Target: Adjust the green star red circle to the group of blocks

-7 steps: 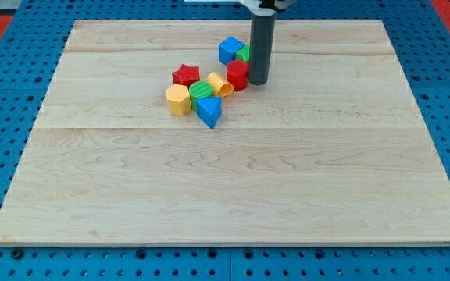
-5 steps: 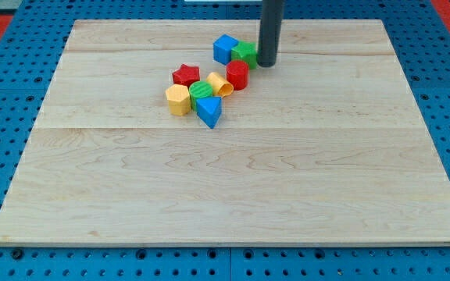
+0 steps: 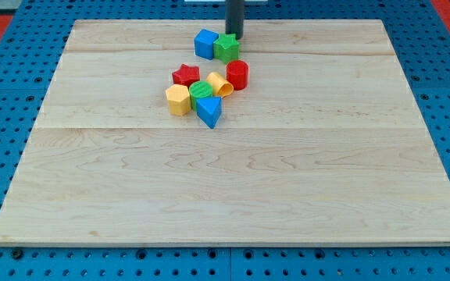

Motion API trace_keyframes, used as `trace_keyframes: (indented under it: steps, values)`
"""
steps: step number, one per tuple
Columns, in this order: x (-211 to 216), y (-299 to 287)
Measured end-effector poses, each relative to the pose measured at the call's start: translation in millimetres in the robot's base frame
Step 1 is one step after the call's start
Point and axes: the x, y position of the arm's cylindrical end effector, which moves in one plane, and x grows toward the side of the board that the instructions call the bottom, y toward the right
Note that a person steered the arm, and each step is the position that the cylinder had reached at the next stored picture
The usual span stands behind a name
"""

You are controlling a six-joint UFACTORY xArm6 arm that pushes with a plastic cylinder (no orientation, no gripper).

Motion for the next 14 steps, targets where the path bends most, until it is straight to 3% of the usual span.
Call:
trace_keyframes:
  steps: [2, 5, 8, 9, 11, 12, 13, 14]
  values:
    - [62.6, -3.3]
    - [78.2, 52.2]
    - [113.4, 53.4]
    - [123.2, 27.4]
    - [170.2, 92.2]
    - [186.1, 78.1]
    - [171.6, 119.2]
    - [89.4, 139.2]
